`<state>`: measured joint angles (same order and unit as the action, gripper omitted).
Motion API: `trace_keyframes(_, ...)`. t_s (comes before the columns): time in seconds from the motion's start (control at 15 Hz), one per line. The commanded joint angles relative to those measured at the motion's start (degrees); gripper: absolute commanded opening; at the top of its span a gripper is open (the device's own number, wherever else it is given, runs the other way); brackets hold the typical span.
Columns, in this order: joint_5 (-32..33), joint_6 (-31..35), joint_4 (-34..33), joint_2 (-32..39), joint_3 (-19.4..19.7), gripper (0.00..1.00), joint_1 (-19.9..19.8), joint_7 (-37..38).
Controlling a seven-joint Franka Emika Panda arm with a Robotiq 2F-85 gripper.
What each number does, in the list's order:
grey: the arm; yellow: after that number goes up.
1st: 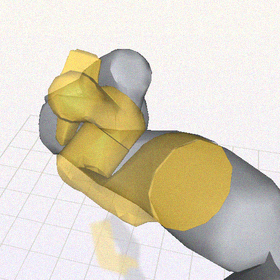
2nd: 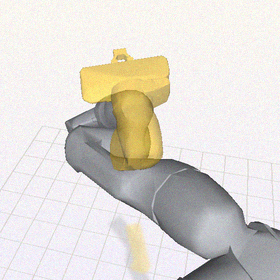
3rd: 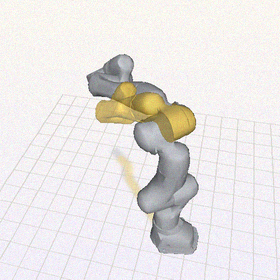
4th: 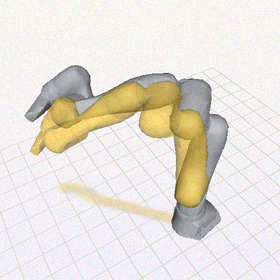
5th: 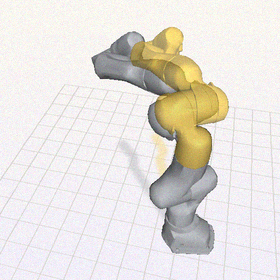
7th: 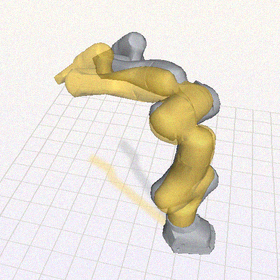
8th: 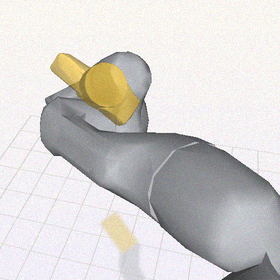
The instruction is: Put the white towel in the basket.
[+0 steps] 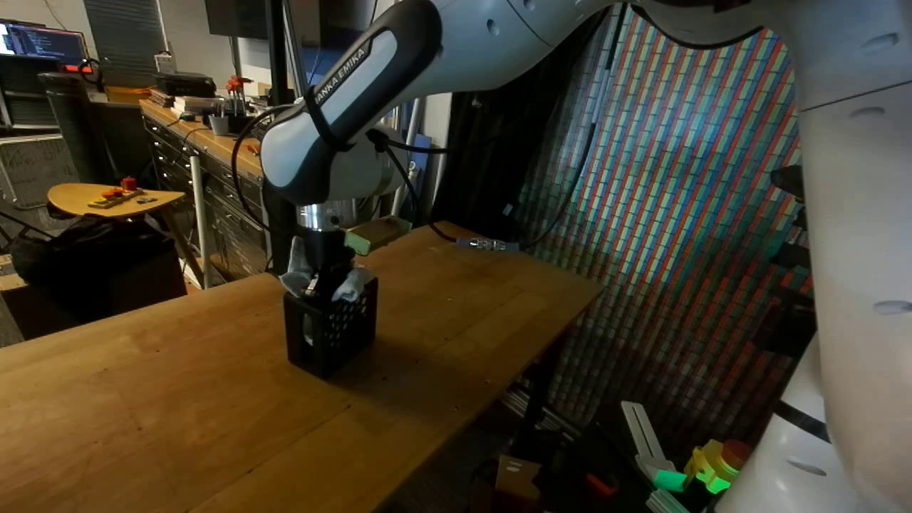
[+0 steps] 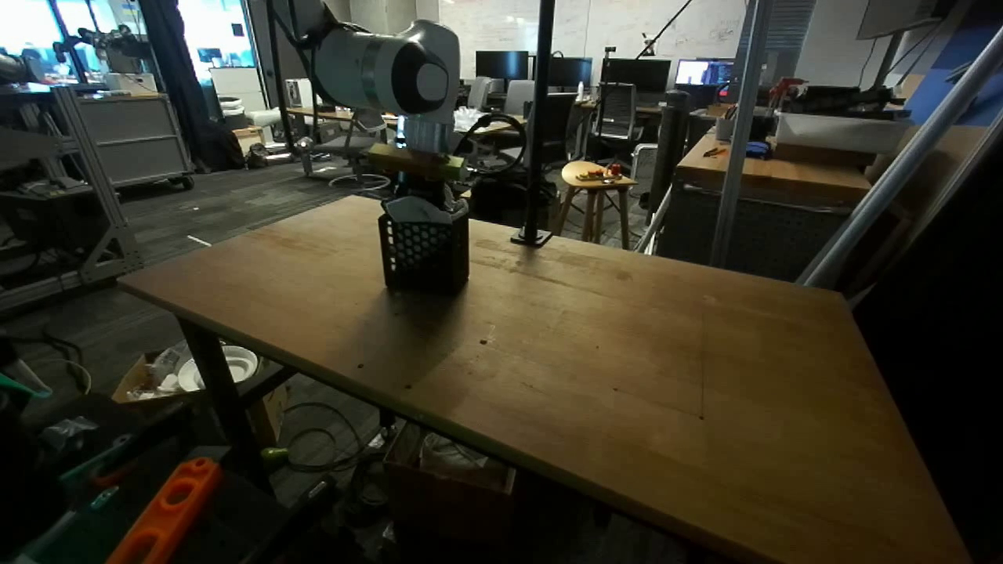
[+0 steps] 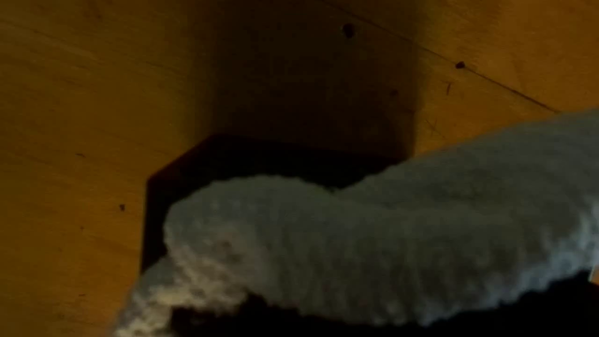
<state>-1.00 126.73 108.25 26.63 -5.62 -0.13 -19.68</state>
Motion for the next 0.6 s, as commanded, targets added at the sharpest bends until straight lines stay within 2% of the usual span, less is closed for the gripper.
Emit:
trace_keyframes(0.0, -3.77, 2.68, 0.74, 1.8, -1.77, 0.0, -1.84, -3.67)
trace_keyframes(0.53, -7.22, 1.12, -1.0, 4.02, -2.65, 0.0, -3.21, -7.56)
